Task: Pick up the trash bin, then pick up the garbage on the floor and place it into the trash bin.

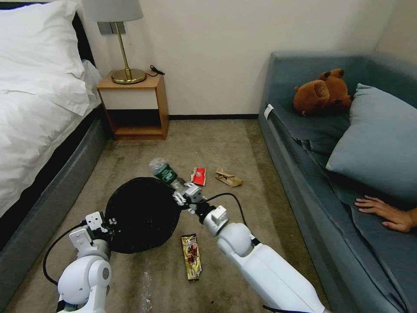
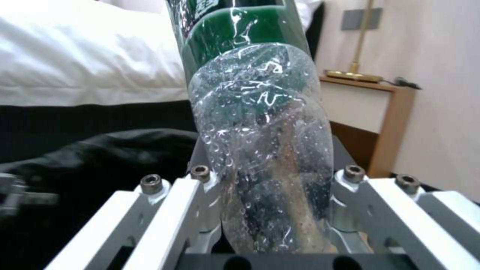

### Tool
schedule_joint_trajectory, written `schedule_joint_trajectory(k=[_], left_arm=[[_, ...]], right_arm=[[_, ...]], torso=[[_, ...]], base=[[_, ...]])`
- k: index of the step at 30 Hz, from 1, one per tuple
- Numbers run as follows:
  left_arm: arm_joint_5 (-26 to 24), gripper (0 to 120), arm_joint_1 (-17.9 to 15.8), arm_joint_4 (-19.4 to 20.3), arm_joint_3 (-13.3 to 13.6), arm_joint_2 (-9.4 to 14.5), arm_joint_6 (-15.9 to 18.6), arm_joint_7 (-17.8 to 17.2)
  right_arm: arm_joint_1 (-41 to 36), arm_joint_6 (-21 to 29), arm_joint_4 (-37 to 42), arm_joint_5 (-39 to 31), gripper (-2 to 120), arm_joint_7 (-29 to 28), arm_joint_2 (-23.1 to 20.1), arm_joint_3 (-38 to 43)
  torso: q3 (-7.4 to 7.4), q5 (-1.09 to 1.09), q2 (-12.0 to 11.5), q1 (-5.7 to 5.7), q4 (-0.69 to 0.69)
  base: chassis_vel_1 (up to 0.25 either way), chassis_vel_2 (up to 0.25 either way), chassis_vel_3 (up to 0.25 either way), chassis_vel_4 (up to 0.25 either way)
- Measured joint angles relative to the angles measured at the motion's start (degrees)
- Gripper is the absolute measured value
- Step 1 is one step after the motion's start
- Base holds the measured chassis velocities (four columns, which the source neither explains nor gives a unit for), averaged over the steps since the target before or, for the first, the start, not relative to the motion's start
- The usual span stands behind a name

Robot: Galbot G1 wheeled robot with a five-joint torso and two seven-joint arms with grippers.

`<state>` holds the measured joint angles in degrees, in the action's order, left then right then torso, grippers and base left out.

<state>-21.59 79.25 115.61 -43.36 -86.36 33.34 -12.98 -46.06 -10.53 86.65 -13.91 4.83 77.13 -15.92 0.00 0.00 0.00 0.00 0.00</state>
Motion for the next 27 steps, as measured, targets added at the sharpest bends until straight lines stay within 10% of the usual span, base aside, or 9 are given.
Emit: schedule_joint_trajectory(k=[27], left_arm=[[0.4,2,-1.2,-1.3,0.9,-1.4,0.1,1.0]], right_arm=[[1.5,-1.8,-9.9,5.2,37,1.3,9.0,-4.0]], torso=[[0.00,0.00,0.0,0.00,-0.01]], base=[[0.000,0.000,0.000,0.000]])
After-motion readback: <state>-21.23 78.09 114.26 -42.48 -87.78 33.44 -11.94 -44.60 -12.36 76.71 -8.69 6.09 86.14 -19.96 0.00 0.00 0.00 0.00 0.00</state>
